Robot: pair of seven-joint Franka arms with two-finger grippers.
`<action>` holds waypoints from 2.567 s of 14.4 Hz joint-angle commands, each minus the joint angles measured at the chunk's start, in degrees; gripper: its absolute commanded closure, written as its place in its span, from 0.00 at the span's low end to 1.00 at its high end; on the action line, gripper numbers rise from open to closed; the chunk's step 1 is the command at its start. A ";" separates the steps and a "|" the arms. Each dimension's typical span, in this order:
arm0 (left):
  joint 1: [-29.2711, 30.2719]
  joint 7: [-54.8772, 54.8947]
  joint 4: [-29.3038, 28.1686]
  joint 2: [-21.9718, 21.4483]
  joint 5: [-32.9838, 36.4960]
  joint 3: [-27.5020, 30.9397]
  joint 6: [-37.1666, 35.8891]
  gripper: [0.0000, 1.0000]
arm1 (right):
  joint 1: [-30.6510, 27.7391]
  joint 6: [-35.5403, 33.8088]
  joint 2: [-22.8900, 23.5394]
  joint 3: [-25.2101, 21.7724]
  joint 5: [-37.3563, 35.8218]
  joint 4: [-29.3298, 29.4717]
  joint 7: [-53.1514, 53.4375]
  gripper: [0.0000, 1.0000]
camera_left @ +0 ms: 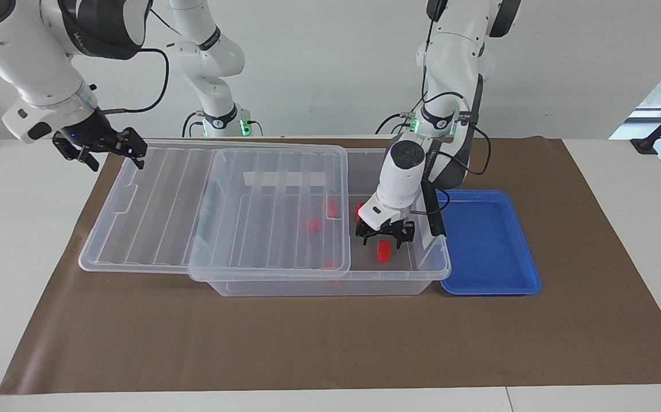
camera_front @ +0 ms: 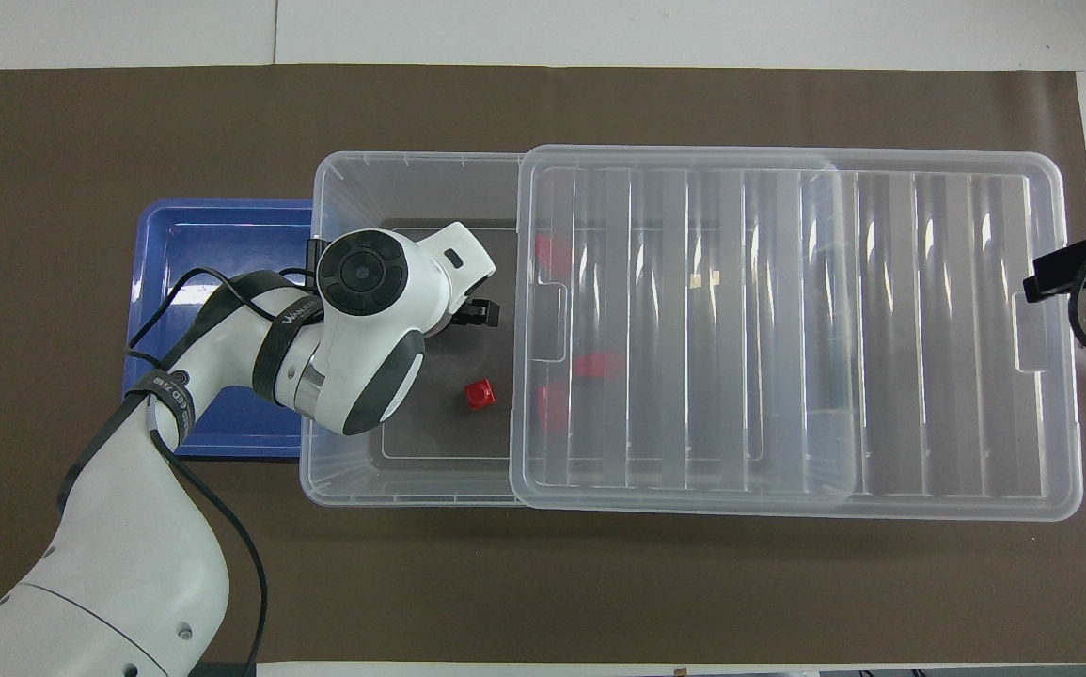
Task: Place red block in blue tray from box
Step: 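Reach the left gripper into the opened box toward a red block, then grasp the red block with the left gripper and lift it, then carry the red block over the blue tray with the left gripper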
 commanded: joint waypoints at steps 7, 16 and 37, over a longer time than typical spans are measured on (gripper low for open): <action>-0.38 -1.61 -0.66 -1.01 3.51 1.13 0.16 1.00 | 0.04 1.25 -0.22 0.37 -0.64 0.31 1.20 0.00; -0.47 -2.14 -0.57 -13.74 3.51 0.78 -14.50 1.00 | -1.45 2.40 -1.71 0.02 -0.73 -3.11 0.24 0.00; 22.91 16.93 -15.25 -20.54 2.55 1.05 -2.31 1.00 | -11.39 29.64 -2.50 -0.16 -0.73 -23.59 -12.25 1.00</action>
